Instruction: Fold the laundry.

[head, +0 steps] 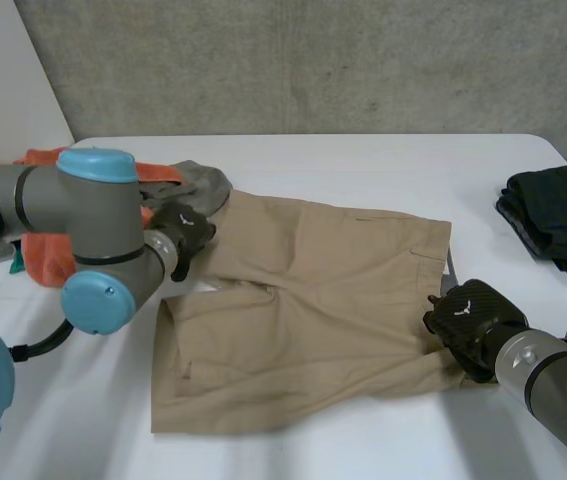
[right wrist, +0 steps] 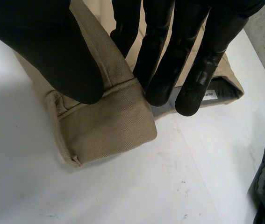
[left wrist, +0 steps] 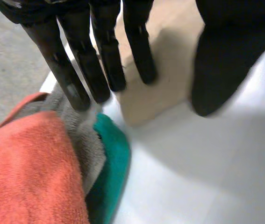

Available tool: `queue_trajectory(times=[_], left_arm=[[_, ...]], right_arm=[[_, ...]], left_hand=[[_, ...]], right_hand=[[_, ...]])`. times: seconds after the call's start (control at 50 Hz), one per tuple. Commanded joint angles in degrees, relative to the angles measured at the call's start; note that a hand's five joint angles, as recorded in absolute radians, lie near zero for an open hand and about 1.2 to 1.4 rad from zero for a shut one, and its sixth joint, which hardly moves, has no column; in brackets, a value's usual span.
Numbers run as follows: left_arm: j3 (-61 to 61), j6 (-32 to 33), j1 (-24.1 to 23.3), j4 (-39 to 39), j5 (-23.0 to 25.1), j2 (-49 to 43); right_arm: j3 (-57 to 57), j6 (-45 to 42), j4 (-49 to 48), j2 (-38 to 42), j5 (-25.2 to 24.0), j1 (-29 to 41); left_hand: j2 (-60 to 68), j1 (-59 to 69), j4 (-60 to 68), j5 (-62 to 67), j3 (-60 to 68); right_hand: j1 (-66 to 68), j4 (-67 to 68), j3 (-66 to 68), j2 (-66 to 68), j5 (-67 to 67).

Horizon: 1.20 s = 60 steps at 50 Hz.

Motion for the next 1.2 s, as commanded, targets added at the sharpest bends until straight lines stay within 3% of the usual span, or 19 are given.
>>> queue_trajectory(times=[0.02, 0.1, 0.28, 0.42, 0.5, 0.6, 0.64, 0.78, 1.04, 1.06, 1.14, 1.2], left_arm=[[-0.73, -6.16, -1.04, 7.54, -1.94, 4.90], [-1.17, -6.96, -1.13, 12.38, -1.06, 5.16], [4.70, -6.96, -0.60, 10.73, 10.45, -2.99], [9.37, -6.52, -0.42, 4.40, 10.46, -7.75], [9.38, -6.43, -0.16, 2.20, 10.46, -8.02], [9.11, -5.73, -0.07, 0.79, 8.10, -7.23], [8.94, -5.29, -0.07, 0.61, 6.51, -7.05], [4.64, -0.81, -0.07, 1.05, 0.27, -4.16], [-2.05, -2.12, -1.65, 3.25, -8.17, -0.20], [-2.48, -2.99, -2.00, 3.34, -8.70, 0.15], [-4.24, -5.89, -3.23, 3.60, -8.88, 1.90], [-6.70, -8.70, -3.33, 3.78, -8.88, 6.55]], right_arm=[[0.14, -0.04, -0.18, 0.00, 0.05, 0.00], [0.41, -0.04, -0.18, 0.00, 0.05, 0.00], [0.67, 0.05, -0.18, 0.00, -0.12, 0.00], [0.85, 0.05, -0.18, 0.00, -1.00, -0.35], [0.85, 0.05, -0.18, 0.00, -1.00, -0.88], [0.85, 0.05, -0.18, 0.00, -1.00, -0.79], [0.85, 0.05, -0.18, 0.00, -1.00, -0.79], [0.85, 0.05, -0.18, 0.00, -1.09, -0.79], [1.02, 0.31, -0.53, 0.00, -1.09, -0.79], [1.02, 0.32, -0.62, 0.00, -1.09, -0.79], [1.02, 0.40, -0.70, 0.00, -1.09, -0.79], [1.02, 0.49, -0.70, 0.00, -1.09, -0.79]], left_hand=[[-14.42, -13.13, -15.52, -15.64, -15.68], [-14.76, -13.47, -15.86, -15.98, -16.02], [-15.60, -14.31, -16.70, -16.82, -16.86], [-14.26, -12.97, -15.35, -15.48, -15.52], [-6.54, -5.25, -7.64, -7.76, -7.80], [27.03, 28.32, 25.94, 25.82, 25.77], [31.96, 33.25, 30.87, 30.75, 30.70], [31.98, 33.27, 30.89, 30.76, 30.72], [31.98, 33.27, 30.89, 30.76, 30.72], [26.34, 27.63, 25.25, 25.12, 25.08], [-16.83, -15.54, -17.93, -18.05, -18.09], [-20.80, -19.51, -21.90, -22.02, -22.06]], right_hand=[[23.10, 11.94, 11.76, 12.96, 13.32], [23.10, 11.94, 11.76, 12.96, 13.32], [23.10, 11.94, 11.76, 12.96, 13.32], [23.10, 11.94, 11.76, 12.96, 13.32], [23.10, 11.94, 11.76, 12.96, 13.32], [23.10, 11.94, 11.76, 12.96, 13.32], [23.10, 11.94, 11.76, 12.96, 13.32], [23.10, 11.94, 11.76, 12.96, 13.32], [23.10, 11.94, 11.76, 12.96, 13.32], [23.10, 11.94, 11.76, 12.96, 13.32], [23.10, 11.94, 11.76, 12.96, 13.32], [23.10, 11.94, 11.76, 12.96, 13.32]])
